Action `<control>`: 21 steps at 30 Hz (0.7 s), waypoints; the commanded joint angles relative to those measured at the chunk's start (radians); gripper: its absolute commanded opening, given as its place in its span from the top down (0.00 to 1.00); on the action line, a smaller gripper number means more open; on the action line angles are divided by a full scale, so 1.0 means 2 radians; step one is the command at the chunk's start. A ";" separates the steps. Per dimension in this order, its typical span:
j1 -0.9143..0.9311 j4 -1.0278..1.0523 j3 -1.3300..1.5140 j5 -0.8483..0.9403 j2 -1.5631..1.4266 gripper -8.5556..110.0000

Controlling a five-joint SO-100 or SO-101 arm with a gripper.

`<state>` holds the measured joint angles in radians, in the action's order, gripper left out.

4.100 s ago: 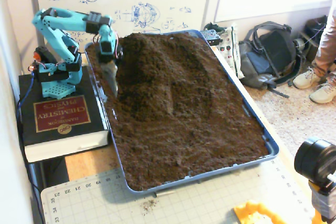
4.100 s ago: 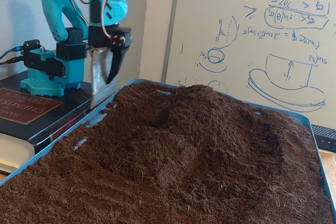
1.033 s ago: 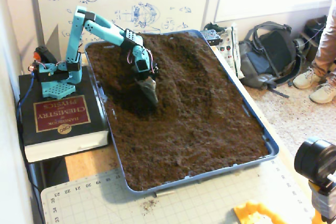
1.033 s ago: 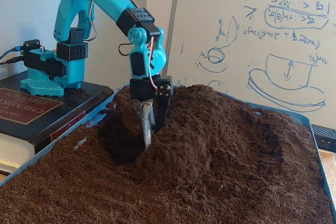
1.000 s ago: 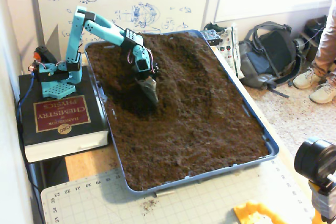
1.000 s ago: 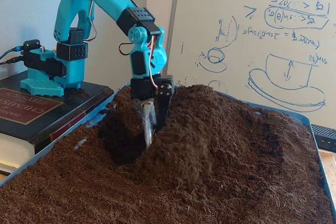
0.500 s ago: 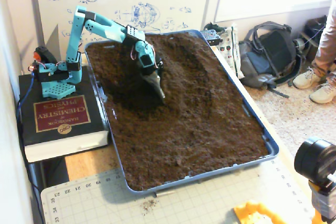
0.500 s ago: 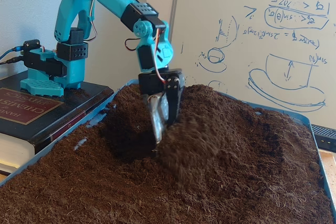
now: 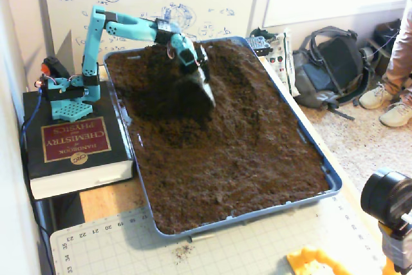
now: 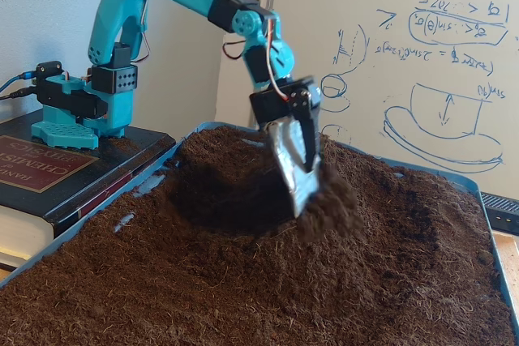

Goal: Build a berm.

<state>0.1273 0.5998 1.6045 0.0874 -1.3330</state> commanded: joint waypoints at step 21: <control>-0.023 -0.207 -0.482 -0.137 0.316 0.93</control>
<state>0.0721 0.2899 0.8866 -0.1764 -0.7609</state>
